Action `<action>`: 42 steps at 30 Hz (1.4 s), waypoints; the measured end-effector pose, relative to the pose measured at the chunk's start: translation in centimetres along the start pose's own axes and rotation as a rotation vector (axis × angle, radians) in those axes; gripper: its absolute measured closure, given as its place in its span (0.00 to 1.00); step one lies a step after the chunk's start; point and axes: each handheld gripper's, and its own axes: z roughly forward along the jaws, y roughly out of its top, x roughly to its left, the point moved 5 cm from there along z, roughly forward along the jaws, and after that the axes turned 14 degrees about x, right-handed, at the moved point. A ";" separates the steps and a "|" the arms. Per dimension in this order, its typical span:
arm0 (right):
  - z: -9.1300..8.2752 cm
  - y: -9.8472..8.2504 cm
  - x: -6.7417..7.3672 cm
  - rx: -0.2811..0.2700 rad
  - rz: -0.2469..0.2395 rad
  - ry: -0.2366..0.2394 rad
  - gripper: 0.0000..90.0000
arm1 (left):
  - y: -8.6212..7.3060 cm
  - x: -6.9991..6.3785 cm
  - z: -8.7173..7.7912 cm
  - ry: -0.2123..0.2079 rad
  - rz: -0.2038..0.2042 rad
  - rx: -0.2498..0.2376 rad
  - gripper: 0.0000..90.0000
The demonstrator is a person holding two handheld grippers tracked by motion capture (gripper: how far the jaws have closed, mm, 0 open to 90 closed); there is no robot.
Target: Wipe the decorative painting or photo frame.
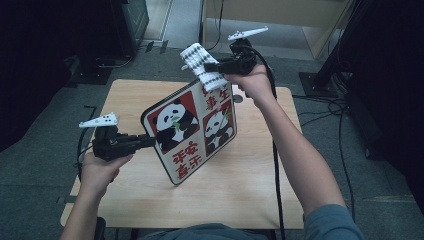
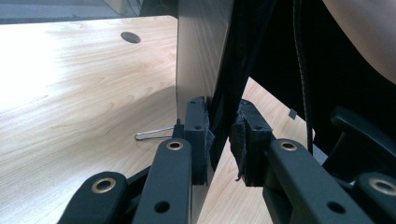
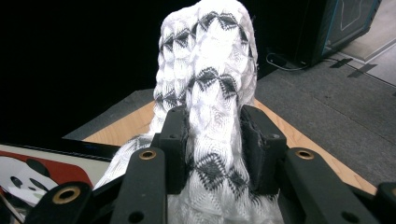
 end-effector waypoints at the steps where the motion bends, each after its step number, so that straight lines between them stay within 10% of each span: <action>1: 0.0 0.0 -0.1 -0.001 0.000 -0.003 0.72 | 0.0 0.0 0.0 0.000 0.000 0.000 0.86; 42: -3.2 -1.5 -5.2 0.005 0.138 -0.103 0.83 | 0.0 0.2 0.0 0.008 -0.002 -0.005 0.86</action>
